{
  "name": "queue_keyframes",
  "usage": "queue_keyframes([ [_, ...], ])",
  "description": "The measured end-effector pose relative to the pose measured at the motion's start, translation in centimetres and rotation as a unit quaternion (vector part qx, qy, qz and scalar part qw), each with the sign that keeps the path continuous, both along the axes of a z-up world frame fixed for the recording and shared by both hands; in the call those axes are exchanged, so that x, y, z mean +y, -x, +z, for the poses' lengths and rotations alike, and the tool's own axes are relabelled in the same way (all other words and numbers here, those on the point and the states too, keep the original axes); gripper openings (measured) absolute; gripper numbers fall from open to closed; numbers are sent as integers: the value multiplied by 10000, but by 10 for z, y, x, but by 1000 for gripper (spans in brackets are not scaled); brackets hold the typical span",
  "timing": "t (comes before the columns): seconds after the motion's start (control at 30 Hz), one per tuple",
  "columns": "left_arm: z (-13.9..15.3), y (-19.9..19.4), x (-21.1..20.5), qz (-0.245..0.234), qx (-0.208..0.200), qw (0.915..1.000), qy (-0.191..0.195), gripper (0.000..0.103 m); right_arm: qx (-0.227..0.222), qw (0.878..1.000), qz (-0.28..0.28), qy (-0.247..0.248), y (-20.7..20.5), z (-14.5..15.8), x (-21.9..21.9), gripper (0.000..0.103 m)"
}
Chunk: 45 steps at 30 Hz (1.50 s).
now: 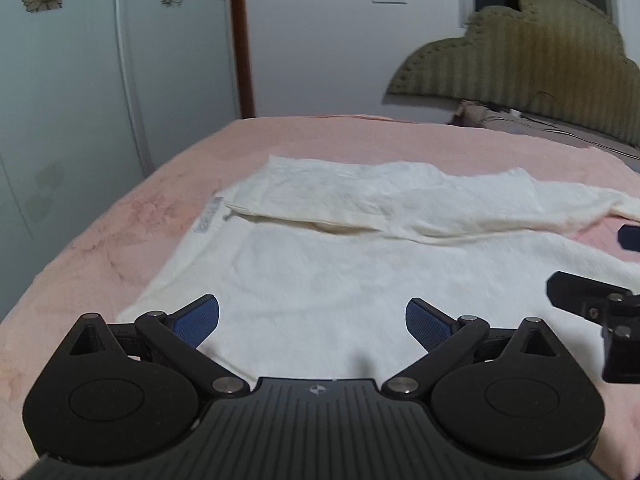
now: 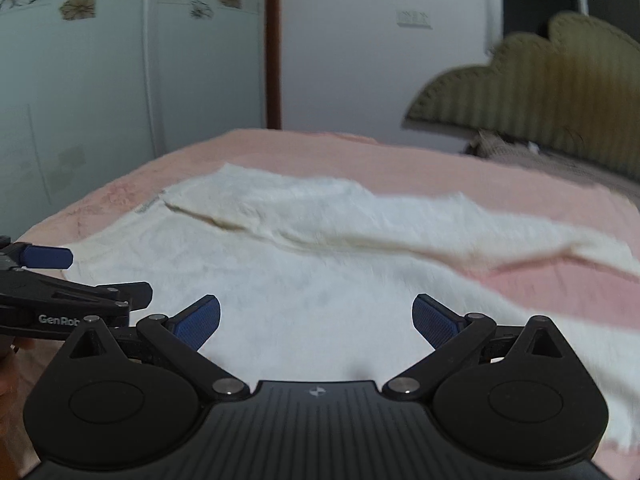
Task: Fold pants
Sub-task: 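Move both tools to the pants waistband and grasp its corners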
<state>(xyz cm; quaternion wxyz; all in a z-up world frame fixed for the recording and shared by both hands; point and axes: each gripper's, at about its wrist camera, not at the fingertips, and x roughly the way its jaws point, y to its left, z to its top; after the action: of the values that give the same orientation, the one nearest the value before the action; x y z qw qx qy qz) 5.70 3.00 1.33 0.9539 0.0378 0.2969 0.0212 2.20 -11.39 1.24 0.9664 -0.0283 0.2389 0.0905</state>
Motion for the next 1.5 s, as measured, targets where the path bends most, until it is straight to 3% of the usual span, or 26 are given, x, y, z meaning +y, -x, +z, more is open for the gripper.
queue_keyframes([
  [0.1, -7, -31, 9, 228, 117, 9996, 77, 101, 346, 9979, 361, 422, -49, -5, 6, 103],
  [0.17, -12, -48, 14, 330, 103, 9993, 104, 101, 549, 9963, 502, 421, -82, -8, 2, 103],
  [0.37, -33, -84, 25, 653, 103, 9978, 2, 101, 38, 9964, 801, -266, -178, 12, -18, 103],
  [0.47, -47, -90, 28, 555, 289, 9980, 106, 101, 581, 9934, 911, -387, -243, 7, -16, 103],
  [0.53, -55, -90, 25, 501, 237, 9985, -23, 103, 711, 9930, 901, -286, -280, -1, -13, 103],
  [0.73, -60, -88, 18, 351, 114, 9992, -154, 103, 1081, 9868, 1174, 276, -357, -33, -3, 102],
  [0.87, -61, -90, 22, 354, 141, 9993, 8, 103, 1761, 9763, 1261, 54, -397, -54, -4, 102],
  [0.9, -61, -90, 21, 354, 137, 9993, -11, 103, 1897, 9725, 1348, -83, -402, -59, -6, 103],
  [1.03, -61, -91, 22, 357, 134, 9993, -4, 103, 1719, 9675, 1857, 8, -395, -61, -9, 97],
  [1.07, -61, -91, 21, 358, 133, 9993, -10, 103, 1669, 9669, 1929, 13, -391, -59, -10, 86],
  [1.1, -60, -90, 21, 359, 133, 9993, -14, 103, 1626, 9662, 1999, -25, -386, -57, -12, 63],
  [1.17, -60, -91, 22, 359, 136, 9993, -9, 103, 1564, 9692, 1904, -2, -377, -53, -14, 29],
  [1.2, -60, -91, 22, 359, 136, 9993, -9, 103, 1489, 9697, 1936, 76, -371, -52, -13, 25],
  [1.37, -59, -90, 25, 345, 111, 9993, 110, 102, 659, 9768, 1830, 899, -323, -38, 1, 14],
  [1.5, -52, -83, 39, 429, -150, 9976, 527, 102, -289, 9618, 2004, 1844, -246, -20, 18, 12],
])
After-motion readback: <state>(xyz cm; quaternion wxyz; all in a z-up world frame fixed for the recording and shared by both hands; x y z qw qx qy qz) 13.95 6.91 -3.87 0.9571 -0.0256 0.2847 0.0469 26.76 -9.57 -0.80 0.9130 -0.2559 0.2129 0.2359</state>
